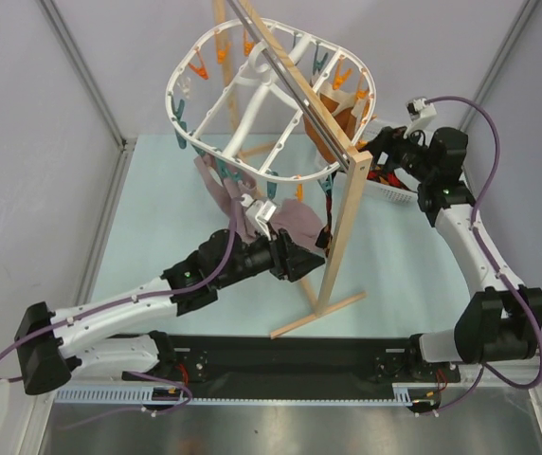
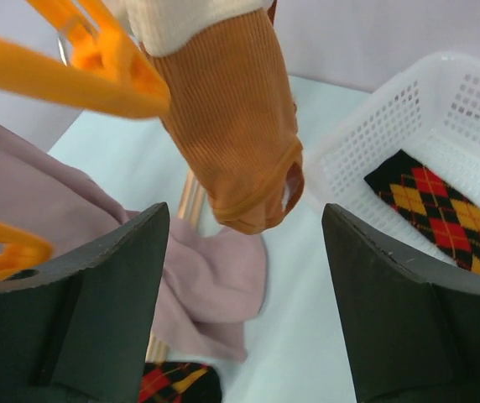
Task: Clip the socks to the hanger
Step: Rotate the hanger at the clothesline.
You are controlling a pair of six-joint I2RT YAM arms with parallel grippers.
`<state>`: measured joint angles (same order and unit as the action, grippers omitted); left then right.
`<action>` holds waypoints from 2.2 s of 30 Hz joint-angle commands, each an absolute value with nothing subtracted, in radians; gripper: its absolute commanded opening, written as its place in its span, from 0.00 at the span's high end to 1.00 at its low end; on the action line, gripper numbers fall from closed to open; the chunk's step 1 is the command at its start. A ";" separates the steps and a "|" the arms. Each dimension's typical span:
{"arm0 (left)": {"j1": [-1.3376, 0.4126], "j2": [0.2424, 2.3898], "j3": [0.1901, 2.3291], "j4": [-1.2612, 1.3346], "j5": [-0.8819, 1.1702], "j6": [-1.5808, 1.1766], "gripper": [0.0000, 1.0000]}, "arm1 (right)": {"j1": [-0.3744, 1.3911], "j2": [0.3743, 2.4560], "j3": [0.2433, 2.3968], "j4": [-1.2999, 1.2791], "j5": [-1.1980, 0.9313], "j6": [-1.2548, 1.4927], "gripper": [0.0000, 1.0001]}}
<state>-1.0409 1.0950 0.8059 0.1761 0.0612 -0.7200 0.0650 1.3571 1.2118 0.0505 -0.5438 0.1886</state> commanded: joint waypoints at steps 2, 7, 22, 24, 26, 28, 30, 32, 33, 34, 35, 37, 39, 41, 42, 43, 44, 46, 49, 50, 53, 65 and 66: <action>-1.035 0.977 0.770 0.173 0.032 -0.750 0.35 | 0.061 1.377 1.143 0.383 -0.574 0.247 0.21; -1.035 0.879 0.703 0.140 0.002 -0.755 0.34 | 0.066 1.446 1.108 0.583 -0.612 0.336 0.28; -1.035 0.766 0.667 0.080 -0.052 -0.750 0.32 | 0.113 1.582 1.095 0.813 -0.591 0.506 0.59; -1.035 0.756 0.664 0.069 -0.063 -0.750 0.31 | 0.120 1.547 1.078 0.821 -0.583 0.523 0.69; -1.035 0.740 0.657 0.063 -0.069 -0.750 0.31 | 0.129 1.516 1.028 0.842 -0.569 0.551 0.86; -1.035 0.727 0.649 0.060 -0.083 -0.752 0.30 | 0.140 1.456 0.990 0.816 -0.561 0.542 1.00; -1.035 0.710 0.646 0.048 -0.095 -0.752 0.29 | 0.161 1.404 0.967 0.726 -0.520 0.511 1.00; -1.035 0.700 0.644 0.022 -0.107 -0.749 0.28 | 0.173 1.324 0.925 0.681 -0.474 0.500 1.00; -1.035 0.687 0.647 0.008 -0.113 -0.747 0.28 | 0.189 1.300 0.913 0.631 -0.456 0.506 1.00; -1.035 0.680 0.649 -0.018 -0.133 -0.747 0.27 | 0.196 1.251 0.898 0.614 -0.450 0.514 1.00; -1.035 0.672 0.649 -0.046 -0.140 -0.746 0.27 | 0.202 1.227 0.869 0.588 -0.433 0.526 1.00; -1.034 0.643 0.641 -0.064 -0.155 -0.750 0.27 | 0.232 1.172 0.839 0.560 -0.417 0.551 1.00; -1.034 0.606 0.637 -0.086 -0.156 -0.750 0.27 | 0.265 1.088 0.813 0.482 -0.373 0.543 1.00; -1.034 0.577 0.637 -0.106 -0.161 -0.752 0.27 | 0.333 1.014 0.808 0.375 -0.310 0.520 1.00; -1.034 0.566 0.640 -0.127 -0.164 -0.752 0.27 | 0.359 0.994 0.805 0.345 -0.301 0.508 1.00; -1.035 0.533 0.644 -0.138 -0.164 -0.750 0.27 | 0.408 0.973 0.804 0.315 -0.281 0.497 1.00; -1.034 0.519 0.650 -0.147 -0.166 -0.749 0.27 | 0.438 0.938 0.804 0.263 -0.240 0.489 1.00; -1.034 0.471 0.660 -0.181 -0.167 -0.742 0.27 | 0.483 0.908 0.796 0.226 -0.213 0.492 1.00; -1.034 0.424 0.676 -0.218 -0.176 -0.745 0.26 | 0.581 0.865 0.767 0.189 -0.157 0.532 1.00; -1.034 0.398 0.681 -0.219 -0.175 -0.746 0.26 | 0.628 0.856 0.758 0.186 -0.123 0.538 1.00; -1.034 0.358 0.696 -0.207 -0.155 -0.753 0.26 | 0.721 0.845 0.746 0.166 -0.060 0.555 1.00; -1.034 0.535 0.780 0.080 -0.043 -0.732 0.30 | 0.857 0.888 0.742 0.158 -0.008 0.560 0.96; -1.035 0.535 0.781 0.080 -0.057 -0.709 0.30 | 0.856 0.888 0.744 0.155 -0.005 0.554 0.96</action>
